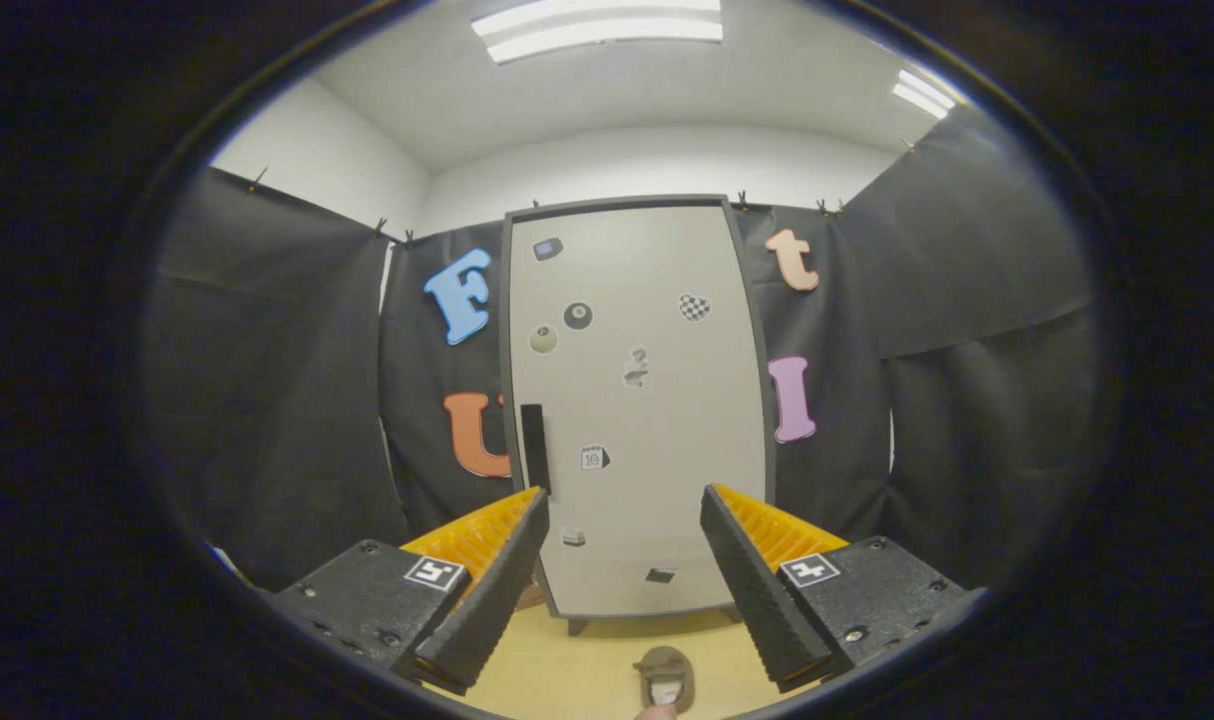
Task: Open the shoe cabinet door, grab the shoes and put them into the shoe cabinet, then close the shoe cabinet door.
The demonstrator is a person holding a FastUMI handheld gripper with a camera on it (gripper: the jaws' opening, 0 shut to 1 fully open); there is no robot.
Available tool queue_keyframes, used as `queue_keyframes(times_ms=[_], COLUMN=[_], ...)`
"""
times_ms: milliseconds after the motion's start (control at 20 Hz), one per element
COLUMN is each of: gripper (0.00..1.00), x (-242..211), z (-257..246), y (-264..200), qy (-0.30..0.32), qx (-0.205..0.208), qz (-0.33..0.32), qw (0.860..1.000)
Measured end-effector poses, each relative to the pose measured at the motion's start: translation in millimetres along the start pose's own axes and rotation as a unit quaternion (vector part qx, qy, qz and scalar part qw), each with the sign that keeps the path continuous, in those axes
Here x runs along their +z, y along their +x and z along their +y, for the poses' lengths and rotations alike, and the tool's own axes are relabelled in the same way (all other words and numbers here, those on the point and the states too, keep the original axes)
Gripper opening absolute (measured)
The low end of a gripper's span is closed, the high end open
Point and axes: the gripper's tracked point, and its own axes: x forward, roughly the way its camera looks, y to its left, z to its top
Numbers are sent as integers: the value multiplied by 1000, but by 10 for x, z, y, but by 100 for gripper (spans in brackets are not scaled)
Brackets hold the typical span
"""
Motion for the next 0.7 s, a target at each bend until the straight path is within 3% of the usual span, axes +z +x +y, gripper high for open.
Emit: queue_keyframes(times_ms=[200, 350, 700], gripper=[99, 99, 100], x=[-6, -132, -396], z=[147, 487, 933], y=[585, 1026, 1862], qy=[-6, -17, -3], qx=[4, 52, 52], qz=[17, 34, 48], qw=[1000, 998, 997])
